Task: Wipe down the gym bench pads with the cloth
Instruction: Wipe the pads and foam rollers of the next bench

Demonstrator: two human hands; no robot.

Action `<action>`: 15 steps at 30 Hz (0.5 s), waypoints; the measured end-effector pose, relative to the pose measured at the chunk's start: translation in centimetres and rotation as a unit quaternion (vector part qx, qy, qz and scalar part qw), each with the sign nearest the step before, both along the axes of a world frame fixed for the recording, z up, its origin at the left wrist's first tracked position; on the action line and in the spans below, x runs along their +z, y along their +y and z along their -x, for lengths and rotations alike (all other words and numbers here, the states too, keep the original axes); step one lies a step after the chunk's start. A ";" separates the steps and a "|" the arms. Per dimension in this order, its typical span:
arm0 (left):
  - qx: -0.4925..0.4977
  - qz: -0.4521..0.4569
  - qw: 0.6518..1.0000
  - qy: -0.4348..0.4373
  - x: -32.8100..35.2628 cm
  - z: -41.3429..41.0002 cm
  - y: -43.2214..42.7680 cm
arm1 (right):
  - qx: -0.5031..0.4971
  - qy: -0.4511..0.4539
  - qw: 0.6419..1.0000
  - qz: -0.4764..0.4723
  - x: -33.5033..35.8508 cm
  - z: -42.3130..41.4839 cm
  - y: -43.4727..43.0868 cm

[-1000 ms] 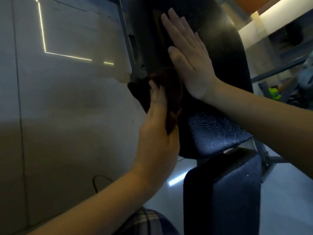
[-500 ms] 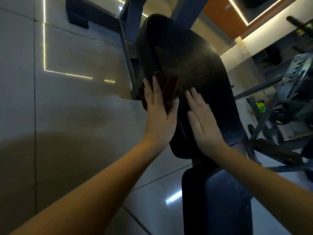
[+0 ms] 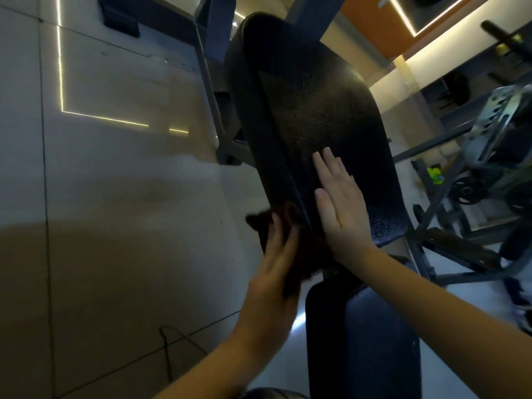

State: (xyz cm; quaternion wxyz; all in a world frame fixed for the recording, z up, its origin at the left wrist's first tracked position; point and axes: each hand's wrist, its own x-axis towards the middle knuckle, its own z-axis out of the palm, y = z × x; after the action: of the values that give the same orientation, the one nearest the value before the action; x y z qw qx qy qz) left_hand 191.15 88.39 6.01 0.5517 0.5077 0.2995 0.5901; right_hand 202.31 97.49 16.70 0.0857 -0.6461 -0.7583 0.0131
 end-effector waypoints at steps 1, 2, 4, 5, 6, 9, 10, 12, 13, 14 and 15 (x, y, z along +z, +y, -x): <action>-0.022 -0.015 1.000 0.013 -0.5 -0.3 -0.9 | 0.000 -0.002 1.000 -0.001 -0.1 0.0 0.0; -0.030 -0.021 0.999 0.019 -0.7 -0.7 -1.3 | -0.001 -0.004 1.000 -0.002 -0.1 -0.1 0.1; -0.011 -0.009 1.000 0.012 0.0 -1.4 -0.8 | 0.000 -0.011 1.000 -0.006 -0.2 -0.2 0.2; 0.000 0.017 1.000 -0.008 1.0 -1.5 0.0 | 0.002 -0.017 1.000 -0.009 -0.2 -0.2 0.3; 0.008 0.058 0.997 -0.043 1.9 -1.5 1.1 | 0.003 -0.020 1.000 -0.009 -0.2 -0.3 0.3; 0.090 0.167 0.979 -0.078 3.4 -0.8 6.3 | -0.001 -0.007 1.000 -0.002 -0.2 -0.2 0.1; 0.122 0.193 0.971 -0.075 3.6 -0.4 8.4 | -0.002 -0.004 1.000 -0.003 -0.2 -0.1 0.0; 0.156 0.210 0.963 -0.068 4.3 0.3 11.4 | -0.004 -0.001 1.000 -0.007 -0.2 0.0 -0.1; 0.164 0.201 0.963 -0.067 4.8 0.4 12.1 | -0.005 0.000 1.000 -0.007 -0.2 0.1 0.0; 0.168 0.181 0.966 -0.070 4.9 0.2 11.9 | -0.008 -0.001 1.000 -0.004 -0.1 0.1 0.0; 0.161 0.158 0.971 -0.078 4.7 -0.1 11.0 | -0.009 -0.001 1.000 -0.002 -0.1 0.1 0.0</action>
State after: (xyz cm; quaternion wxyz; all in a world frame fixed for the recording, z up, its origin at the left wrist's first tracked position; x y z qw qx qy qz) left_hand 191.20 99.43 10.76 0.5444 0.3118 0.4224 0.6542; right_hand 202.22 97.48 16.63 0.0863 -0.6531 -0.7523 0.0104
